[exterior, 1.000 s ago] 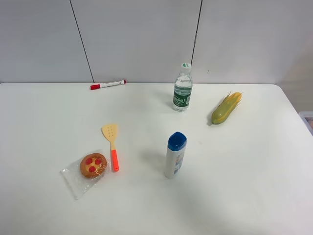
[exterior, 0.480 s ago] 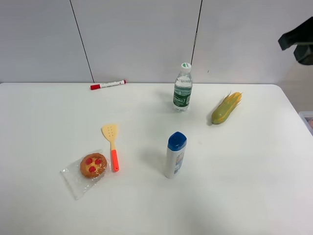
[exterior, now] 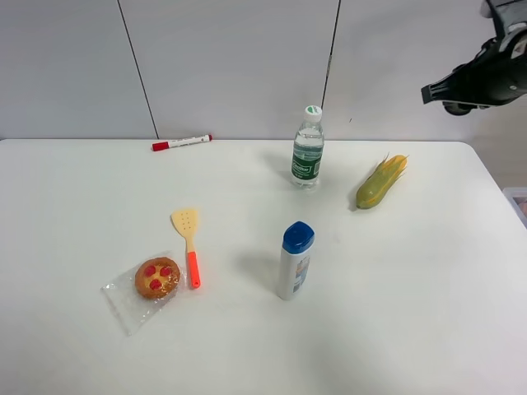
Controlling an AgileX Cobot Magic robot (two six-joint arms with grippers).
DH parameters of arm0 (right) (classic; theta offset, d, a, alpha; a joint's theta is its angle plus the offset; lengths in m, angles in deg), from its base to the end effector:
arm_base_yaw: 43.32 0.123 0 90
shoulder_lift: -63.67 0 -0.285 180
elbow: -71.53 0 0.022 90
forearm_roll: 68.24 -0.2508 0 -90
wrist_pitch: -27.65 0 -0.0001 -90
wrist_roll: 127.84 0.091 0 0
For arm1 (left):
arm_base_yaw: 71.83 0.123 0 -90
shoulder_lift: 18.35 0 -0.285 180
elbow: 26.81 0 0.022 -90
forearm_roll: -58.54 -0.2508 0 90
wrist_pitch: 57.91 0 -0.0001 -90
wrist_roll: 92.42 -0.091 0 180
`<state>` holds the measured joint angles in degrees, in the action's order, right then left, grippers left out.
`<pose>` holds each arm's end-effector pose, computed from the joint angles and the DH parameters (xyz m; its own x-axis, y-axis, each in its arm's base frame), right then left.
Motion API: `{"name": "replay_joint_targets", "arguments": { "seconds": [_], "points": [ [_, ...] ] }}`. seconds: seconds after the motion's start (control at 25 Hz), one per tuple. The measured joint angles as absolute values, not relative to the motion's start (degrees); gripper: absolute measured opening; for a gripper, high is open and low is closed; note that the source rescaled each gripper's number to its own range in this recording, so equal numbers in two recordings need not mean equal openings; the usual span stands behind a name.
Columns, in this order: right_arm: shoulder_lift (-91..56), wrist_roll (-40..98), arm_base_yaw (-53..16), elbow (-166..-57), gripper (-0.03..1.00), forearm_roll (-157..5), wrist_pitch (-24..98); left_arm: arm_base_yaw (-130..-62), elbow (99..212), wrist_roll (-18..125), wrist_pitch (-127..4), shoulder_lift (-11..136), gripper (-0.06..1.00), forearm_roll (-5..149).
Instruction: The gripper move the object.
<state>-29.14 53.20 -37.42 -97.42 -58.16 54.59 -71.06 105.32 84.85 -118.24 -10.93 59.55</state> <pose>0.3307 0.0269 0.3100 -0.6331 -0.2043 -0.7466 -0.1314 0.9789 -0.1564 -0.0069 -0.0015 0.2813 -0.4320 0.0331 -0.9013 0.0172 0.9994 0.0285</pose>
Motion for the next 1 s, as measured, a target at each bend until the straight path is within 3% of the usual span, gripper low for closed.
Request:
{"name": "replay_joint_targets", "arguments": {
  "seconds": [0.56, 1.0],
  "points": [
    [-59.3, 56.0, -37.0, -110.2, 0.00, -59.5, 43.3, -71.1, 105.3, 84.9, -118.2, -10.9, 1.00, 59.5],
    [-71.9, 56.5, -34.7, -120.4, 0.00, -61.8, 41.6, -71.1, 105.3, 84.9, -118.2, -10.9, 1.00, 59.6]
  ]
}}
